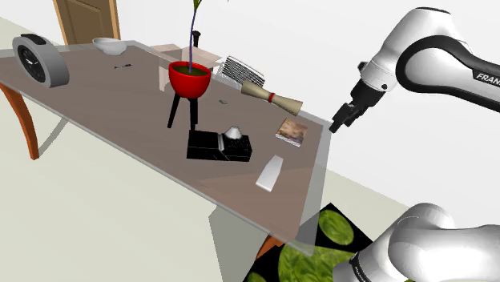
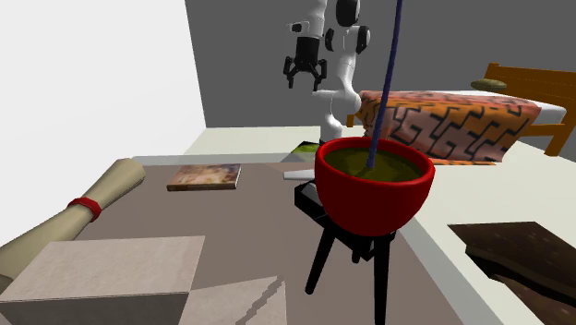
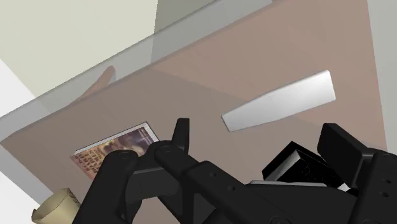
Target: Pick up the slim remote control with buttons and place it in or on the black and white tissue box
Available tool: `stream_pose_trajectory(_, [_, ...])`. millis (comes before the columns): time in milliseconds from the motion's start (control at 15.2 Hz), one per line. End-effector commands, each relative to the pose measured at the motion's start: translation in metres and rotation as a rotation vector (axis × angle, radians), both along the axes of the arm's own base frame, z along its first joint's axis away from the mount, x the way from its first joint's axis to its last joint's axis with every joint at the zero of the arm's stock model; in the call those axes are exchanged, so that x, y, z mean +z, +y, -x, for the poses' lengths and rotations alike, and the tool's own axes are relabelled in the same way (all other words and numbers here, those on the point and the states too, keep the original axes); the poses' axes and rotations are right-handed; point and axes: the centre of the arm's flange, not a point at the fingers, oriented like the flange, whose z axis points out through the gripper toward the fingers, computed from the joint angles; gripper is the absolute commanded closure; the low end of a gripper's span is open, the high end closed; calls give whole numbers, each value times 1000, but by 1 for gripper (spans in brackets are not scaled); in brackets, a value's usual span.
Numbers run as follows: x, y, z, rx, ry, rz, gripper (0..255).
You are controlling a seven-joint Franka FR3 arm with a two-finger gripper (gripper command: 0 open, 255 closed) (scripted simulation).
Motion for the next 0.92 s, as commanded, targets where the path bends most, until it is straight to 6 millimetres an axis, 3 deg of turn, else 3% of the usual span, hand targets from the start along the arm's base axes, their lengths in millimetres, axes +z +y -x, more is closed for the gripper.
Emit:
stream_pose_trajectory(0, [0,0,0,0,0,0,0])
stream_pose_trajectory(858, [-142,66,-77,-677,61,-70,0])
